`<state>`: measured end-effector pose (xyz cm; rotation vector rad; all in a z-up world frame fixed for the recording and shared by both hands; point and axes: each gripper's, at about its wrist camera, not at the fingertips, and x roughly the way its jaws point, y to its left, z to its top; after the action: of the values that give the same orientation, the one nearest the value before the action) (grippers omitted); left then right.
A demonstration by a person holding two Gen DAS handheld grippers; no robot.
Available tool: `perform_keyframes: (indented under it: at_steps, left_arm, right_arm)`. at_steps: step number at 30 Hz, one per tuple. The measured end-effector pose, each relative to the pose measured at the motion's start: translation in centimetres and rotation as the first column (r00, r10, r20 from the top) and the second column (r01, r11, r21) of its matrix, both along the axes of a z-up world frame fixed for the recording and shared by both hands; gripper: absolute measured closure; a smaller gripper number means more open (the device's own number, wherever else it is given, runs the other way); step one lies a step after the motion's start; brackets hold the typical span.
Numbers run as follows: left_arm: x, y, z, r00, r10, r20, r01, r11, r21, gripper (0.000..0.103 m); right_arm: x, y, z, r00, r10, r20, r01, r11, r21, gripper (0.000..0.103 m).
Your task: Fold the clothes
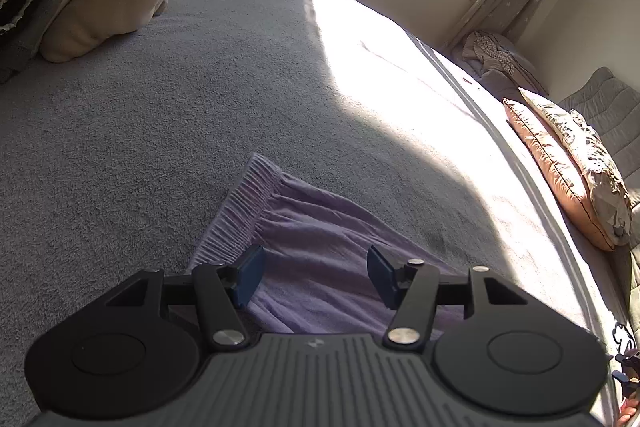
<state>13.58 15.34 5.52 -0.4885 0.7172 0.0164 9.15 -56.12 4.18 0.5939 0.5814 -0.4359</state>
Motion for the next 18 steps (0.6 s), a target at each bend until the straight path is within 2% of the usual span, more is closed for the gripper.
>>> perform_keyframes:
  at_steps: [2,4,7,9,11,12,13,14,15,18]
  left_arm:
    - [-0.2,-0.1,0.2,1.0,-0.003,0.005,0.003,1.0,0.003,0.043]
    - [-0.2,-0.1,0.4,1.0,-0.003,0.009,0.003,1.0,0.006,0.043]
    - [-0.1,0.2,0.3,1.0,0.009,-0.001,-0.009,1.0,-0.006,0.043]
    - [-0.1,0.4,0.1,1.0,0.011,-0.008,-0.011,1.0,-0.013,0.043]
    - [-0.1,0.4,0.2,1.0,0.006,-0.008,-0.006,1.0,-0.01,0.043]
    - [-0.1,0.4,0.3,1.0,0.004,-0.008,-0.004,1.0,-0.009,0.043]
    - [-0.1,0.4,0.3,1.0,0.003,-0.007,-0.003,1.0,-0.009,0.043]
    - [-0.1,0.4,0.3,1.0,0.002,-0.006,-0.002,1.0,-0.008,0.043]
    - [-0.1,0.4,0.2,1.0,-0.001,-0.008,0.001,1.0,-0.004,0.043]
    - [-0.1,0.3,0.0,1.0,-0.003,-0.016,0.003,1.0,0.011,0.044]
  right_arm:
    - [0.1,-0.2,0.3,1.0,0.013,0.006,-0.013,1.0,-0.019,0.057]
    - [0.8,0.9,1.2,0.996,0.089,0.009,-0.088,0.989,-0.119,0.059]
    - [2.5,3.3,1.6,0.97,0.232,-0.066,-0.241,0.934,-0.265,0.062]
    - [3.6,4.5,0.8,0.946,0.286,-0.153,-0.321,0.896,-0.307,0.064]
    - [4.4,5.4,-0.5,0.92,0.315,-0.235,-0.38,0.866,-0.326,0.074]
    - [4.5,5.8,-1.1,0.908,0.329,-0.258,-0.404,0.85,-0.337,0.075]
    - [4.3,6.3,-1.3,0.896,0.349,-0.275,-0.434,0.82,-0.373,0.078]
    - [4.2,6.6,-1.3,0.884,0.365,-0.291,-0.458,0.798,-0.391,0.092]
    - [4.1,6.6,-1.1,0.88,0.365,-0.303,-0.466,0.787,-0.405,0.098]
    - [3.5,6.6,-0.3,0.906,0.337,-0.256,-0.421,0.773,-0.474,0.099]
